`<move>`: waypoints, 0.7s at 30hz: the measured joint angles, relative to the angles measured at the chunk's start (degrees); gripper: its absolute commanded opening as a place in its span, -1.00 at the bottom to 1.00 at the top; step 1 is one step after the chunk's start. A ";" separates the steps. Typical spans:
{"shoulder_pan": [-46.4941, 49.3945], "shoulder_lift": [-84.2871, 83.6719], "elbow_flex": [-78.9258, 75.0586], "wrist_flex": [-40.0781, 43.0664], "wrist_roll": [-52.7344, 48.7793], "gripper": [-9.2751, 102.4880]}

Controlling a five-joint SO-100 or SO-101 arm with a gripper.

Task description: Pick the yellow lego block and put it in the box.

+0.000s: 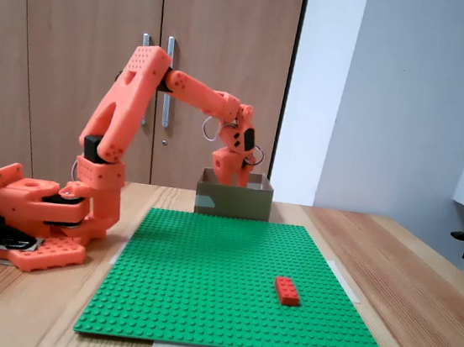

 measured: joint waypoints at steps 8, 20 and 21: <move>0.00 -0.09 0.00 0.00 0.44 -0.82; -0.88 -0.09 0.09 2.72 1.58 -0.54; -0.97 -0.09 -0.09 3.08 1.58 -0.54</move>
